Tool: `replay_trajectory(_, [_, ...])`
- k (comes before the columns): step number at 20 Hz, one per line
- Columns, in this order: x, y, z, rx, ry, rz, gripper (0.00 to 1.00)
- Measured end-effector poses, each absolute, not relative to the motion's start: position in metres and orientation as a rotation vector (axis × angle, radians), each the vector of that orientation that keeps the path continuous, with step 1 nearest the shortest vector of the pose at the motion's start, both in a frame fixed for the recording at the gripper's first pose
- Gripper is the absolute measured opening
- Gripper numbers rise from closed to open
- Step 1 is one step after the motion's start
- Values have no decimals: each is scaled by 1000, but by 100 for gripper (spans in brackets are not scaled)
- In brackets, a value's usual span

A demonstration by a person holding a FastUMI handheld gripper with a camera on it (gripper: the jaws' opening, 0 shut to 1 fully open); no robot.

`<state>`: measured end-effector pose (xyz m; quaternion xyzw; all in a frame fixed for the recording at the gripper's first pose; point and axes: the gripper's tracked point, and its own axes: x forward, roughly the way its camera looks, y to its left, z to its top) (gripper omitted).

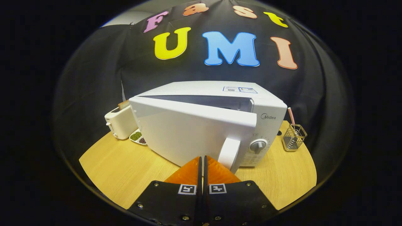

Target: Open the microwave, put the food inside, and close the microwave door.

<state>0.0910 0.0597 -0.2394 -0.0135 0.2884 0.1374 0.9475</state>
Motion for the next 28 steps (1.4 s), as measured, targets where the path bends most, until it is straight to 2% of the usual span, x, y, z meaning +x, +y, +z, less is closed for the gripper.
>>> replay_trajectory(16, [161, 53, -241, -7, 552, 139, 1])
replay_trajectory(28, [167, 56, -244, -62, 545, 79, 2])
